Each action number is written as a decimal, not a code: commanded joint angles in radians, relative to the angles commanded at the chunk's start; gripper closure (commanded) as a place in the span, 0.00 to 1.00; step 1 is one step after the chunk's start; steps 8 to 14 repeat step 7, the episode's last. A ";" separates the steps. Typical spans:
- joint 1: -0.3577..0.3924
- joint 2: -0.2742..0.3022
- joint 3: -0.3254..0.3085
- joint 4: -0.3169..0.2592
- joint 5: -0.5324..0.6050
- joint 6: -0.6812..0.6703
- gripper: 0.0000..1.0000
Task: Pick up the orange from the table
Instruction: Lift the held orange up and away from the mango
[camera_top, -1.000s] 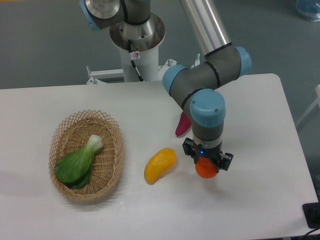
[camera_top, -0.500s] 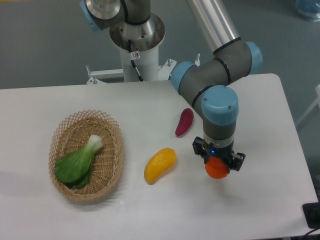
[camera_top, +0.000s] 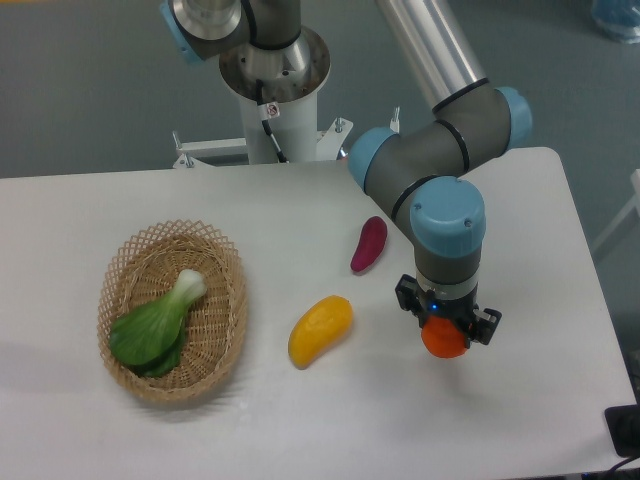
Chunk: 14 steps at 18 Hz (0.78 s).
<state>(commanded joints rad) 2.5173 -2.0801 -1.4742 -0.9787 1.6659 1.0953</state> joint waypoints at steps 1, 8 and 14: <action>0.000 0.000 0.000 0.000 0.000 0.000 0.55; 0.002 0.002 -0.002 0.000 0.003 -0.002 0.56; 0.002 0.002 -0.002 0.000 0.003 -0.002 0.56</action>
